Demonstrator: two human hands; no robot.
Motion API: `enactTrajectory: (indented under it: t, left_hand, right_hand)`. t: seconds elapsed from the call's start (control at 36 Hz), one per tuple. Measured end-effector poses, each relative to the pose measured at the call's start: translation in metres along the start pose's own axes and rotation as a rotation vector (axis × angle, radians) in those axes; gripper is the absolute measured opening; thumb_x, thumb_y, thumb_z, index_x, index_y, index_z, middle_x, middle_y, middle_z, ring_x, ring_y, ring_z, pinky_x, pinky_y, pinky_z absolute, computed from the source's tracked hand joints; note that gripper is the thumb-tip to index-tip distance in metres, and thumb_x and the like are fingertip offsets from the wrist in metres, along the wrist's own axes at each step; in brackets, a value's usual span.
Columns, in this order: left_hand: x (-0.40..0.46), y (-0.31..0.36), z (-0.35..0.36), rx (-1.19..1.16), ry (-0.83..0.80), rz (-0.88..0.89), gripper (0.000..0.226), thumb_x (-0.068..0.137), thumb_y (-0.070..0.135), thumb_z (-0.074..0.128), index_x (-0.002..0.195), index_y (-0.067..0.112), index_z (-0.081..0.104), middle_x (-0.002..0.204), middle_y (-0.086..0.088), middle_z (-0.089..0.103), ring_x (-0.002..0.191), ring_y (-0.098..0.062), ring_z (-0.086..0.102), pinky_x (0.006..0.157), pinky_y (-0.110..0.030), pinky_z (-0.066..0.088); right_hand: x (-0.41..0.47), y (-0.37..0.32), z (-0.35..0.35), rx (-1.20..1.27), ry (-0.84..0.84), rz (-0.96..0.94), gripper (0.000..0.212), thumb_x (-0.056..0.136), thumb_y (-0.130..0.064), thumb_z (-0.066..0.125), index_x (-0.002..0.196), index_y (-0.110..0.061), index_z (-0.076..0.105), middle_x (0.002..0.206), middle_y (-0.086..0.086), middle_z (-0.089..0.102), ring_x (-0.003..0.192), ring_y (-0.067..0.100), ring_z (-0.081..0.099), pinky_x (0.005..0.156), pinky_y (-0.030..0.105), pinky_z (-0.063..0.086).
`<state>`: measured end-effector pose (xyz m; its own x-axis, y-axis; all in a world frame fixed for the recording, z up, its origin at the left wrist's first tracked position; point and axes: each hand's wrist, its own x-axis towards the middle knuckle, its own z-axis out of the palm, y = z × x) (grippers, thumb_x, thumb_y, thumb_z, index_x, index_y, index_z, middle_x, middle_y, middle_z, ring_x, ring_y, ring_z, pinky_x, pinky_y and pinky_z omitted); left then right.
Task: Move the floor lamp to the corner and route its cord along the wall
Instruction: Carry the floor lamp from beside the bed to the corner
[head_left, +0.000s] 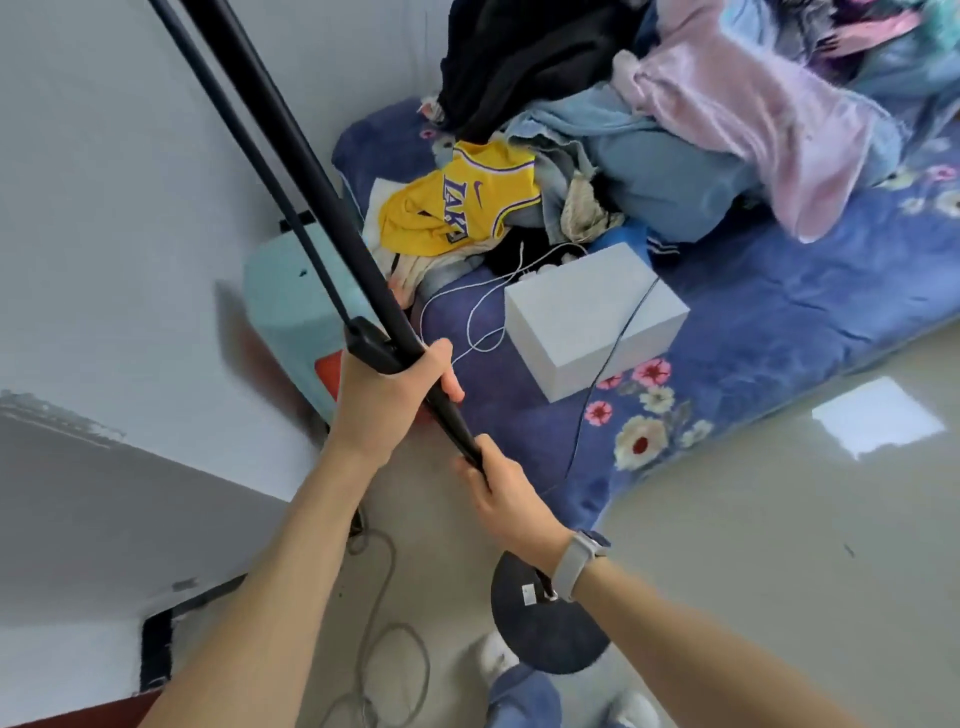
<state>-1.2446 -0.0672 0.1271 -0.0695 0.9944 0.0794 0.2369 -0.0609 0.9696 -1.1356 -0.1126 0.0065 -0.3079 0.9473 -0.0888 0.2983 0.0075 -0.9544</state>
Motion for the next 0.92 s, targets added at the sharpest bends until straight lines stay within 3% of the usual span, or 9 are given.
enactTrajectory:
  t: [0.08,0.19,0.28,0.42,0.53,0.64,0.75,0.92]
  left_hand:
    - [-0.002,0.022,0.038,-0.007,-0.062,0.047,0.036,0.077,0.020,0.058,0.041,0.020,0.060,0.047,0.000,0.065,0.059,-0.029,0.062,0.077,-0.045,0.055]
    - [-0.008,0.053,0.100,-0.062,-0.148,0.069,0.032,0.073,0.017,0.059,0.041,0.014,0.059,0.045,-0.003,0.063,0.053,-0.026,0.062,0.064,-0.033,0.057]
    - [-0.013,0.076,0.151,-0.070,-0.227,0.124,0.032,0.074,0.013,0.059,0.042,0.010,0.059,0.044,-0.006,0.062,0.051,-0.027,0.061,0.067,-0.038,0.056]
    - [-0.023,0.111,0.236,-0.081,-0.361,0.182,0.033,0.077,0.012,0.060,0.047,-0.002,0.058,0.045,-0.005,0.064,0.049,-0.020,0.062,0.061,-0.024,0.053]
    - [-0.030,0.137,0.302,-0.142,-0.497,0.179,0.035,0.072,0.013,0.059,0.037,0.015,0.056,0.041,-0.003,0.060,0.047,-0.024,0.060,0.063,-0.035,0.056]
    - [-0.040,0.160,0.359,-0.188,-0.598,0.192,0.035,0.070,0.013,0.058,0.036,0.015,0.056,0.039,-0.001,0.060,0.041,-0.017,0.059,0.053,-0.027,0.054]
    - [-0.050,0.184,0.419,-0.237,-0.718,0.176,0.045,0.079,0.003,0.058,0.036,0.018,0.057,0.039,0.001,0.059,0.042,-0.017,0.058,0.062,-0.040,0.057]
    - [-0.057,0.222,0.506,-0.263,-0.807,0.201,0.038,0.081,-0.005,0.057,0.044,0.007,0.052,0.036,0.001,0.056,0.037,-0.017,0.055,0.053,-0.035,0.056]
  right_hand:
    - [-0.019,0.001,-0.037,-0.007,0.090,-0.007,0.017,0.095,-0.022,0.041,0.083,-0.010,0.039,0.066,0.001,0.047,0.052,0.005,0.039,0.051,0.017,0.033]
    - [-0.051,0.002,-0.089,-0.012,0.222,-0.009,0.022,0.095,-0.025,0.040,0.074,-0.023,0.034,0.059,-0.009,0.041,0.048,0.001,0.038,0.049,0.017,0.033]
    - [-0.076,0.006,-0.131,0.021,0.309,0.029,0.019,0.095,-0.025,0.040,0.076,-0.024,0.038,0.058,-0.009,0.040,0.048,0.004,0.035,0.049,0.021,0.029]
    - [-0.119,0.016,-0.199,0.052,0.455,0.050,0.011,0.096,-0.021,0.039,0.085,-0.023,0.041,0.060,-0.009,0.041,0.048,0.004,0.037,0.050,0.020,0.029]
    - [-0.150,0.028,-0.253,0.036,0.589,0.068,0.027,0.095,-0.018,0.038,0.074,-0.034,0.036,0.058,-0.006,0.043,0.042,0.003,0.038,0.043,0.016,0.031]
    - [-0.177,0.037,-0.297,0.000,0.704,0.094,0.022,0.095,-0.014,0.039,0.074,-0.021,0.039,0.056,-0.006,0.039,0.041,0.004,0.034,0.042,0.017,0.028]
    - [-0.205,0.044,-0.347,0.001,0.835,0.124,0.020,0.096,-0.018,0.040,0.084,-0.003,0.044,0.054,-0.004,0.036,0.038,0.004,0.034,0.040,0.015,0.029]
    - [-0.234,0.056,-0.419,-0.023,0.988,0.186,0.026,0.095,-0.023,0.039,0.070,-0.028,0.037,0.056,-0.005,0.039,0.038,0.002,0.036,0.041,0.016,0.032]
